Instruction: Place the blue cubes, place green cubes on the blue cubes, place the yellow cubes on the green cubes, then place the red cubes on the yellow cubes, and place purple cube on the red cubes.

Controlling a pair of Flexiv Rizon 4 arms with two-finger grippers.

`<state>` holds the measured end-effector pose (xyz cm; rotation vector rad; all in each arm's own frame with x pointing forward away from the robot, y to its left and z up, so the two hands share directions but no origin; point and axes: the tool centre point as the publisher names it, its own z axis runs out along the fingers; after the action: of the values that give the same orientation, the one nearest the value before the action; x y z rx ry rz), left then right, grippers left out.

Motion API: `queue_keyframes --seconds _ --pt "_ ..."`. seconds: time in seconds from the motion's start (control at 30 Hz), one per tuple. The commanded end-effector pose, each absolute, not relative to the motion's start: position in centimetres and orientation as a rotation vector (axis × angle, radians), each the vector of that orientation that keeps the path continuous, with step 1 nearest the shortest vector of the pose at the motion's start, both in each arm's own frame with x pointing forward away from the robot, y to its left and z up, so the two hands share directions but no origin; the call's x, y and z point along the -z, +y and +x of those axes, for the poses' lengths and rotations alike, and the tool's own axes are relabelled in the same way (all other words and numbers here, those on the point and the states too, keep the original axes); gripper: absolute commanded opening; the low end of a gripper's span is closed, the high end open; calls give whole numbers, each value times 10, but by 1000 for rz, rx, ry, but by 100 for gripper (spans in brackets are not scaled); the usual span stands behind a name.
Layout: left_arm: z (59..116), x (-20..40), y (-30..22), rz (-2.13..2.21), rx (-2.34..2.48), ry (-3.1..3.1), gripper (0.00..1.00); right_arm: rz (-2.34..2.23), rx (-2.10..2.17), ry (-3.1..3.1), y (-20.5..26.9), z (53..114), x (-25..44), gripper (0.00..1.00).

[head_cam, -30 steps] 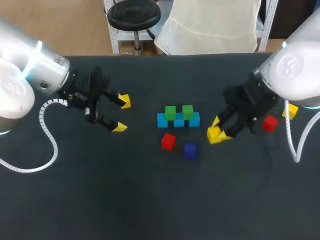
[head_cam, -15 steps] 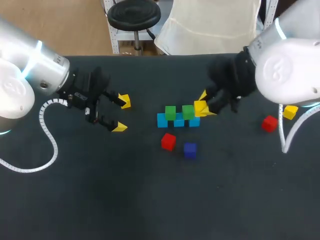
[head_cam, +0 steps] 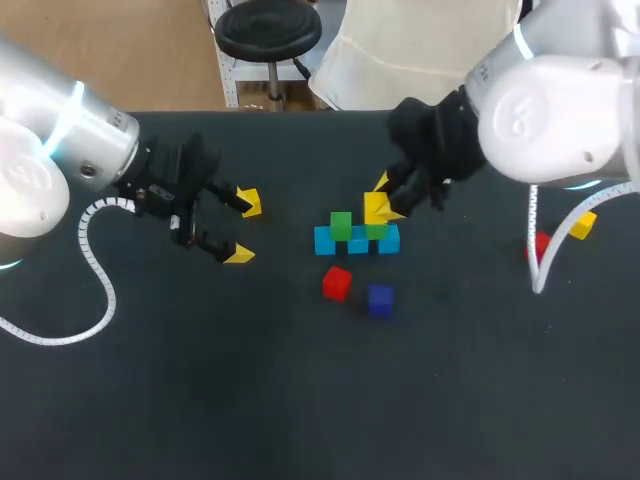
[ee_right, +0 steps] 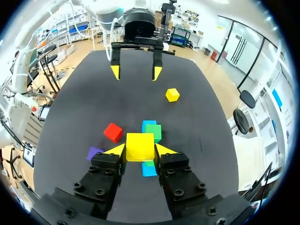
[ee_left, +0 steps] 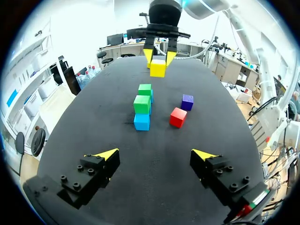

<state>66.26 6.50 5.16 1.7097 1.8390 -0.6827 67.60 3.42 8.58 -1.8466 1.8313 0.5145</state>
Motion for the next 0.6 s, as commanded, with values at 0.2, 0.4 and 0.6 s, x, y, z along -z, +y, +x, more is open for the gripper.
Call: queue_keyframes --seconds 0.2,0.4,0.6 --pt "662 -51 66 1708 682 1832 100 -1838 -492 1865 51 690 -70 0" --pt "662 -51 66 1708 682 1832 100 -1845 -484 1883 55 692 -63 0" --pt "662 -51 66 1708 682 1832 100 -1823 -477 1897 52 694 -59 0"
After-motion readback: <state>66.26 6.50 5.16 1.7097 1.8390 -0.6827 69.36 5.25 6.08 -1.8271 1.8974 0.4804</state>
